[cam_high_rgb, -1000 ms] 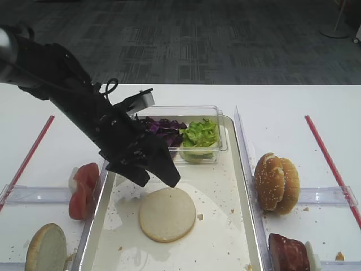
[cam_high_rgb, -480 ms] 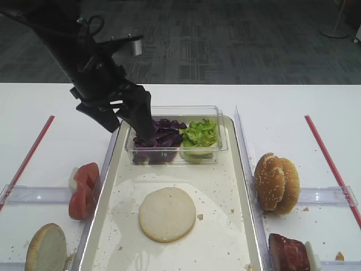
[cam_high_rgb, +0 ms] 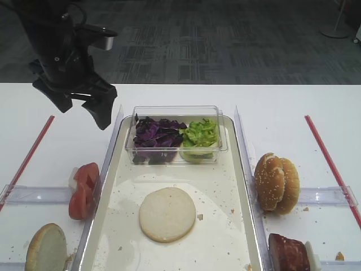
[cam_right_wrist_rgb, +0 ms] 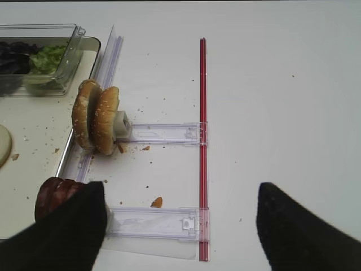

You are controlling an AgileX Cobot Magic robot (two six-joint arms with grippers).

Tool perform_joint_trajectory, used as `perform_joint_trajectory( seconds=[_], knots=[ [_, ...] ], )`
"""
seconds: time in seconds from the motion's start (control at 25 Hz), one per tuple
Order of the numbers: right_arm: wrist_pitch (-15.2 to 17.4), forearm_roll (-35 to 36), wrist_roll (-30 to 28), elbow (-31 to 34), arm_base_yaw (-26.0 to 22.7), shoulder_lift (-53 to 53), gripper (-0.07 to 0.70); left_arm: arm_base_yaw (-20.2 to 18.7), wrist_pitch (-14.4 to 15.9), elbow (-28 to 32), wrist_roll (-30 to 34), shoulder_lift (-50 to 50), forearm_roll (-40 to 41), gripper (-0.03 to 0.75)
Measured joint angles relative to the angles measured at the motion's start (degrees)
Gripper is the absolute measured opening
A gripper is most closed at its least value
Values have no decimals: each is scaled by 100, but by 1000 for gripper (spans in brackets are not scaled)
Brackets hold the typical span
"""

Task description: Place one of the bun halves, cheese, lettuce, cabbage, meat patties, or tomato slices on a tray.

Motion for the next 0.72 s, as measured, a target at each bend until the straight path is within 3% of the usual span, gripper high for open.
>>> perform_joint_trajectory(
  seconds=[0.72],
  knots=[
    [0,0,10,0,0,0,571,1549,13,0,-157,0,36,615]
  ],
)
